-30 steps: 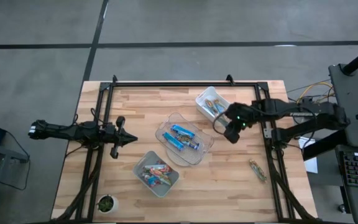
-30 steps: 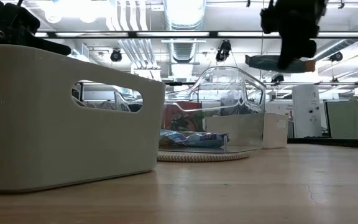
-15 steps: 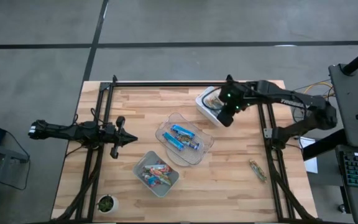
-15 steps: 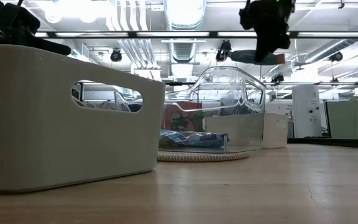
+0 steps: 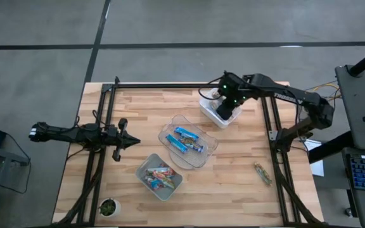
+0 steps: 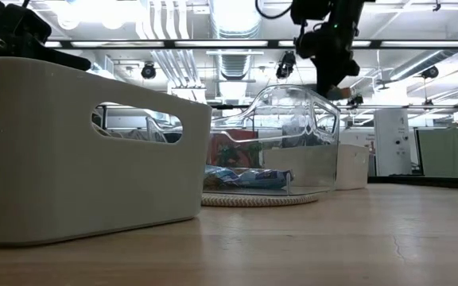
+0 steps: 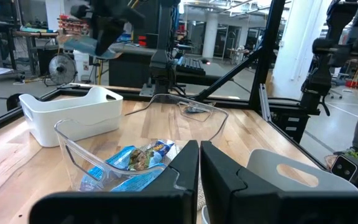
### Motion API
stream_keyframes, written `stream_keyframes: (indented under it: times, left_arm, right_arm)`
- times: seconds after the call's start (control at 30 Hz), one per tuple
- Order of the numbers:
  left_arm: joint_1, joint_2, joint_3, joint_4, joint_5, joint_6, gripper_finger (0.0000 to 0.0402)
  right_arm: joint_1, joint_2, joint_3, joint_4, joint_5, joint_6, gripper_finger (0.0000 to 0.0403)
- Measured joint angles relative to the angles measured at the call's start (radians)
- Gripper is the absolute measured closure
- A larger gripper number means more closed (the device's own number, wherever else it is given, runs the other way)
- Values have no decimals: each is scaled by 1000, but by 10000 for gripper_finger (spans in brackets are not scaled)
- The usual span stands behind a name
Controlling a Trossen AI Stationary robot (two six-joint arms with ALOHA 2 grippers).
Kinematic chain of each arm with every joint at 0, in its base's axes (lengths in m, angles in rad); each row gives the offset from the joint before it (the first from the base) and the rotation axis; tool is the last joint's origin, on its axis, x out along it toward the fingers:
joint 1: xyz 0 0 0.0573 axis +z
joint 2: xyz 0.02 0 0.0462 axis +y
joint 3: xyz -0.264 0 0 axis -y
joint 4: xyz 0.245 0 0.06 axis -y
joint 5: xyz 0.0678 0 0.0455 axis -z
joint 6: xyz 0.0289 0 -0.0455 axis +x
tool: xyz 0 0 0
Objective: Pick and place Granola Bars by type
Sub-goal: Put the yellow granola bar into the white bin
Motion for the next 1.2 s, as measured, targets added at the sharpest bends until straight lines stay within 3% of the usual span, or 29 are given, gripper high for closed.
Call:
stream_keyframes:
  times: [0.47,1.2]
  left_arm:
    - [0,0,0,0,0,0,401]
    - [0,0,0,0,0,0,401]
  right_arm:
    - [-156,119,0,13,-27,-17,344]
    - [-171,306,-3,61,-26,-64,344]
